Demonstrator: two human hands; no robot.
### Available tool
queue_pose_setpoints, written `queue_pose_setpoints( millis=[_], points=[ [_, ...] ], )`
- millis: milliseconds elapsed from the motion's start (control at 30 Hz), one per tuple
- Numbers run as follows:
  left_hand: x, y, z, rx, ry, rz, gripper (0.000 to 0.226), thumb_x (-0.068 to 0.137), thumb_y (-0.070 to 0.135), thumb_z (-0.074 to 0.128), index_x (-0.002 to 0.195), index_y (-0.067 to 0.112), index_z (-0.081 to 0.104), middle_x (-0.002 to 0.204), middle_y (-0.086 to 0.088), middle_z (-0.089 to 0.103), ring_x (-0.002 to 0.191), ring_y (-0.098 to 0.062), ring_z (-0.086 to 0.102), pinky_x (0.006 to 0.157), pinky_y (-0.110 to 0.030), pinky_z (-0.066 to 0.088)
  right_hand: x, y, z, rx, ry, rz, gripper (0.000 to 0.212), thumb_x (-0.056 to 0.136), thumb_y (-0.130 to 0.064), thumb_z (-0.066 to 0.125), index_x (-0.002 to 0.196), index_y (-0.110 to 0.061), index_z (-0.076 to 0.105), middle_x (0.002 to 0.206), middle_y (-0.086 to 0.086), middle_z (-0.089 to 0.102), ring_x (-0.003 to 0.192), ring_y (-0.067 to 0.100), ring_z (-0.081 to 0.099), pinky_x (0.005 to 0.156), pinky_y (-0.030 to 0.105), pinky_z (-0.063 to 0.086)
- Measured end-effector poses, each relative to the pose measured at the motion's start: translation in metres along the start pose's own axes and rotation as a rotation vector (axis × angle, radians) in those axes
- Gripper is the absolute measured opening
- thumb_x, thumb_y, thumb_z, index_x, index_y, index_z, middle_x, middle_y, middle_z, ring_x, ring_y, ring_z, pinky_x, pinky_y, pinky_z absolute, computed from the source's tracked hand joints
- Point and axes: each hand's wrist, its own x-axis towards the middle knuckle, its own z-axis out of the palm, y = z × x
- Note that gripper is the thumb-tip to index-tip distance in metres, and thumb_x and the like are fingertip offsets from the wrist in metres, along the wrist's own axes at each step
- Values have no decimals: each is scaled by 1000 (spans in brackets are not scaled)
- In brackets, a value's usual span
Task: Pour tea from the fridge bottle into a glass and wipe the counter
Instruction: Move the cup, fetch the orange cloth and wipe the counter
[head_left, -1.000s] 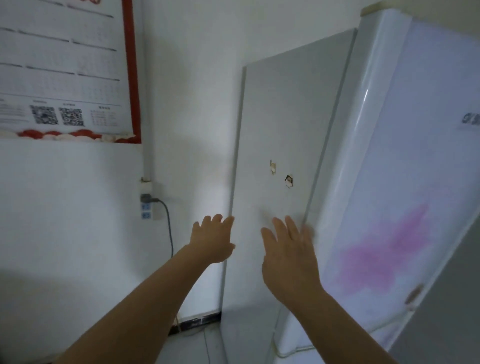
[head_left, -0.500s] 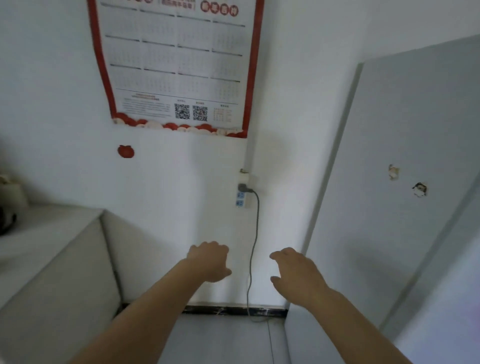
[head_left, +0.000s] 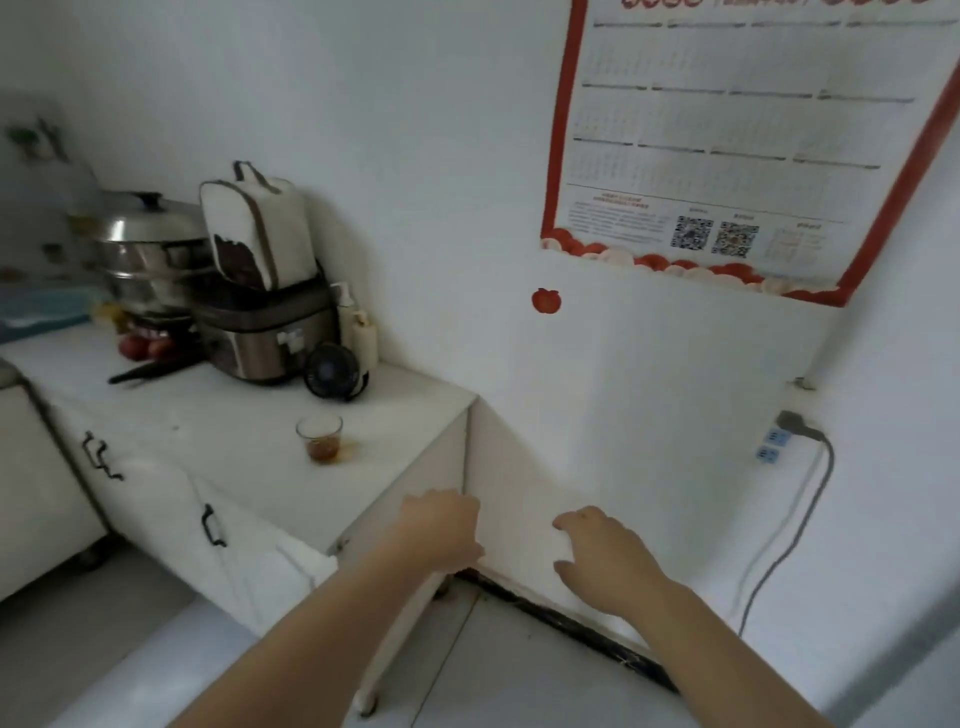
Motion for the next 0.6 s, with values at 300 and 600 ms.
queue_pose_setpoints(
  millis=[300, 600],
  points=[
    [16, -107, 11, -81, -15, -249, 53, 92, 40, 47, 138, 16, 37, 135, -9, 46, 124, -30, 45, 103, -43, 35, 105, -85, 18, -33, -118, -216, 41, 92, -26, 44, 131, -13, 43, 134, 11, 43, 117, 29, 46, 98, 35, 39],
    [91, -178, 7, -209, -16, -456, 57, 92, 42, 47, 141, 17, 31, 142, -9, 40, 130, -29, 41, 105, -43, 34, 238, -124, 16, -97, -214, -403, 44, 93, -28, 45, 134, -13, 37, 138, 10, 38, 125, 28, 41, 104, 39, 36]
  ],
)
